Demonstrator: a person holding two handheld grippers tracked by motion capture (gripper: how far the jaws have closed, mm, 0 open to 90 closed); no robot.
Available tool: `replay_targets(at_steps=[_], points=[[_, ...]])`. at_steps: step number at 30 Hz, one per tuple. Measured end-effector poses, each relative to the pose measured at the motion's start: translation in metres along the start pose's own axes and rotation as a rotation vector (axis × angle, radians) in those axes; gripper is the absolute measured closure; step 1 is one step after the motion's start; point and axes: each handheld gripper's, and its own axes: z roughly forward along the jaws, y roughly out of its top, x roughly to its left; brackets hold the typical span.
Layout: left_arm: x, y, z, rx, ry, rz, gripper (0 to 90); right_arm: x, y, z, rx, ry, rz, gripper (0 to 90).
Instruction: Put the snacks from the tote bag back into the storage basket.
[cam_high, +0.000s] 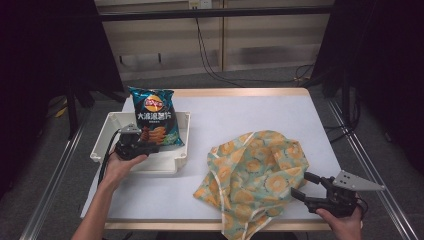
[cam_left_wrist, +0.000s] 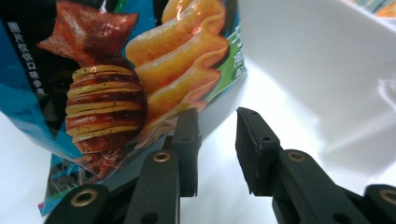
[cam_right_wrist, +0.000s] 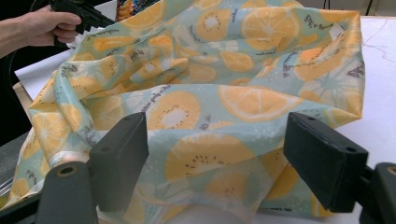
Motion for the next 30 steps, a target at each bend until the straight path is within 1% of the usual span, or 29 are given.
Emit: replay_targets(at_steps=[2,3,4,5,6,7,8,9,10,11,13,14,16,17,18,19,20,21,22,23,24,25,26,27,28,29,30], points=[[-0.002,-0.001,-0.002,0.005,-0.004,-0.001,71.5,0.000,0.000,0.000,0.000,-0.001,0.000,21.8],[-0.004,-0.001,-0.004,0.009,-0.001,0.009,71.2,-0.001,0.000,0.000,0.000,-0.003,0.001,21.8],[-0.006,-0.001,-0.006,-0.005,-0.002,0.011,71.1,0.000,0.000,0.001,-0.001,-0.004,0.004,21.8],[-0.008,-0.001,-0.008,-0.004,-0.006,0.019,70.3,0.000,0.000,0.000,0.002,-0.003,-0.004,21.7],[-0.011,-0.002,-0.011,-0.010,0.001,0.034,69.5,0.000,0.000,0.000,-0.002,-0.001,0.003,21.8],[-0.013,-0.002,-0.015,-0.024,-0.003,0.036,69.0,0.000,0.000,0.000,-0.003,-0.002,0.003,21.8],[-0.014,-0.003,-0.018,-0.042,-0.012,0.029,68.6,0.000,0.000,0.000,-0.001,-0.002,0.002,21.8],[-0.014,-0.003,-0.018,-0.042,-0.012,0.029,67.6,0.000,0.000,0.000,-0.001,-0.002,0.002,21.8],[-0.018,-0.007,-0.025,-0.083,-0.013,0.032,65.8,0.000,0.000,0.000,0.000,-0.003,-0.002,21.8],[-0.021,-0.010,-0.027,-0.101,-0.012,0.030,64.3,0.000,0.000,0.000,-0.001,-0.004,0.000,21.8],[-0.027,-0.016,-0.032,-0.132,0.005,0.040,59.7,0.000,0.000,-0.001,-0.003,-0.005,-0.003,21.7],[-0.030,-0.019,-0.033,-0.150,0.001,0.034,57.7,0.000,0.000,-0.001,-0.003,-0.005,0.000,21.8],[-0.034,-0.024,-0.037,-0.174,0.007,0.022,50.6,0.000,0.000,-0.001,-0.007,-0.010,-0.003,21.7],[-0.037,-0.026,-0.039,-0.187,0.015,0.026,49.4,0.000,0.000,-0.001,-0.005,-0.009,-0.006,21.7],[-0.040,-0.028,-0.040,-0.206,0.019,0.021,46.5,0.000,0.000,-0.002,-0.007,-0.010,-0.002,21.7],[-0.043,-0.030,-0.042,-0.216,0.024,0.015,40.8,0.000,0.000,-0.002,-0.007,-0.010,-0.004,21.7],[-0.043,-0.030,-0.042,-0.216,0.024,0.015,38.2,0.000,0.000,-0.002,-0.007,-0.010,-0.004,21.7],[-0.049,-0.036,-0.044,-0.256,0.042,-0.003,33.6,-0.001,-0.001,-0.003,-0.008,-0.015,-0.006,21.7],[-0.049,-0.036,-0.044,-0.256,0.042,-0.003,31.2,-0.001,-0.001,-0.003,-0.006,-0.017,-0.005,21.7],[-0.052,-0.039,-0.044,-0.258,0.031,-0.008,31.2,-0.001,-0.001,-0.003,-0.006,-0.017,-0.005,21.7],[-0.059,-0.046,-0.045,-0.263,0.058,-0.012,28.6,-0.003,-0.001,-0.003,-0.003,-0.022,-0.003,21.7],[-0.061,-0.049,-0.044,-0.269,0.047,-0.015,26.5,-0.003,-0.001,-0.004,-0.003,-0.024,-0.002,21.4],[-0.061,-0.049,-0.044,-0.269,0.047,-0.015,24.6,-0.003,-0.001,-0.004,-0.003,-0.024,-0.002,21.4],[-0.064,-0.050,-0.044,-0.281,0.047,-0.021,23.1,-0.004,-0.001,-0.004,-0.004,-0.034,0.002,21.0],[-0.064,-0.050,-0.044,-0.281,0.047,-0.021,21.9,-0.004,-0.001,-0.004,-0.004,-0.034,0.002,21.0],[-0.066,-0.051,-0.041,-0.272,0.051,-0.005,20.8,-0.005,-0.001,-0.003,-0.002,-0.040,0.003,19.3],[-0.066,-0.051,-0.041,-0.272,0.051,-0.005,20.5,-0.005,-0.001,-0.003,-0.002,-0.040,0.003,19.3]])
